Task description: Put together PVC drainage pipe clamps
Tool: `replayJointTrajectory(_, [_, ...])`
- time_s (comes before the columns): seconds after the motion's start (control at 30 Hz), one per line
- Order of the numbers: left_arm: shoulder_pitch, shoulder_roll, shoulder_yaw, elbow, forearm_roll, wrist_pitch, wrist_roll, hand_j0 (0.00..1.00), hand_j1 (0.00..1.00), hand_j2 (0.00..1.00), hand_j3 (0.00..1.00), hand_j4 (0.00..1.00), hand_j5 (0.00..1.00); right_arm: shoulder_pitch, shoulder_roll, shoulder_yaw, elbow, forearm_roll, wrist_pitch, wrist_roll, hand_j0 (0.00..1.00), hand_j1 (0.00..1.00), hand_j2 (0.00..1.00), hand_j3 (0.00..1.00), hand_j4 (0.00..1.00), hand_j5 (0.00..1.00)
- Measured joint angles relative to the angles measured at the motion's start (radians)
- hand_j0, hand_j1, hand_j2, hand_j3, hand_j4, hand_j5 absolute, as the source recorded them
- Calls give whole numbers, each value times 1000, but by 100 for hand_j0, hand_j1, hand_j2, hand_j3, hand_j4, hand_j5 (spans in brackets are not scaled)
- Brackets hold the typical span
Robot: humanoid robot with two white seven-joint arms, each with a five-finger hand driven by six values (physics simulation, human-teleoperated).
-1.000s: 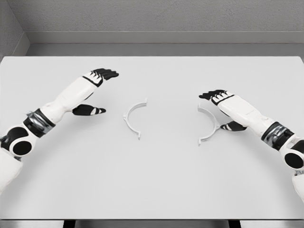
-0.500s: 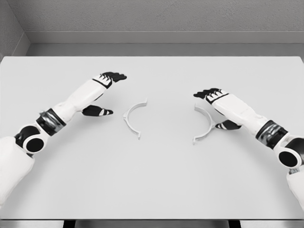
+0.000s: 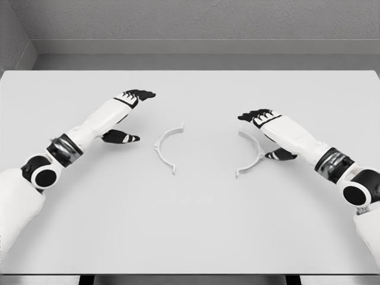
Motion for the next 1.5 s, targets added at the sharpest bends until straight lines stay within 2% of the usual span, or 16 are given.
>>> replayJointTrajectory(0.47, [-8,-57,-14,49,-7,0,0,100,100,100,100,100,100,-25,32,16,5,11,11,1,100,100,100,100,100,100])
replayJointTrajectory(0.93, [-2,-87,-18,47,-31,0,0,100,100,100,100,100,100,-35,26,25,10,13,33,0,100,100,100,100,100,100])
replayJointTrajectory(1.1, [3,-104,-18,39,-41,0,0,100,100,100,100,100,100,-63,20,18,51,14,44,0,100,100,100,100,100,100])
replayJointTrajectory(1.5, [9,-142,-23,14,-66,0,0,100,100,100,100,100,100,-78,53,50,70,38,60,1,100,100,100,100,100,100])
